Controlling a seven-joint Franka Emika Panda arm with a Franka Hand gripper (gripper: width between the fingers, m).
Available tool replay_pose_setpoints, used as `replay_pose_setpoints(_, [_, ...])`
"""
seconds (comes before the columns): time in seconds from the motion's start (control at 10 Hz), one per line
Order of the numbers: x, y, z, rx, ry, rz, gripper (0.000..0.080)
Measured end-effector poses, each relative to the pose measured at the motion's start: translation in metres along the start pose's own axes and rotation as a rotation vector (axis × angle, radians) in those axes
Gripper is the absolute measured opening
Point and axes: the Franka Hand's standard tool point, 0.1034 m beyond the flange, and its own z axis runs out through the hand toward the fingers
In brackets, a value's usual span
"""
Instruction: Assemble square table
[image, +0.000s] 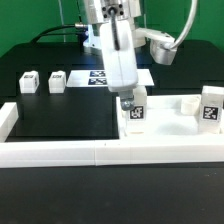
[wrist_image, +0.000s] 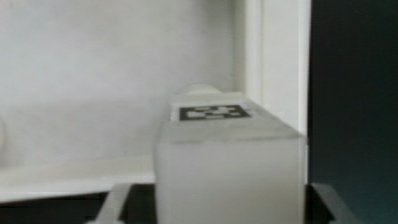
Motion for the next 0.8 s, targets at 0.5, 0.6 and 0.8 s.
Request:
replay_pose_setpoints(0.5, [-0.024,0.008,0.004,-0.066,0.058,-0.268,0.0616])
replay_pose_setpoints(0.6, [-0.03,0.008,0.004,-0.077,0.069,-0.443,0.0616])
replay_pose_setpoints(0.8, [-0.028,0.008,0.005,-0.083,0.063,-0.577,0.0642])
